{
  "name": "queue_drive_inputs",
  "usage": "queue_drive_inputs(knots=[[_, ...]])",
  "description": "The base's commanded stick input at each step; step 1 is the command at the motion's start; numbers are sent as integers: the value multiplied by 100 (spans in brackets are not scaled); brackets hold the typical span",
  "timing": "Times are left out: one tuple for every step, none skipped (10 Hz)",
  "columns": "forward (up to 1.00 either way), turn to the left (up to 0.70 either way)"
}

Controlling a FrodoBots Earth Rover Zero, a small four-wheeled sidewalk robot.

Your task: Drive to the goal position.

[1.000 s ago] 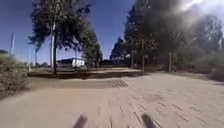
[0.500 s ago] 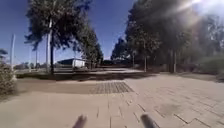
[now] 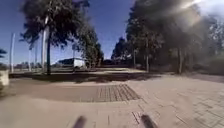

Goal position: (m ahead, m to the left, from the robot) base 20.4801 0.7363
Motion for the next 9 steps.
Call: queue_drive_inputs(knots=[[100,0],[100,0],[100,0],[100,0],[100,0],[100,0],[100,0],[100,0],[100,0]])
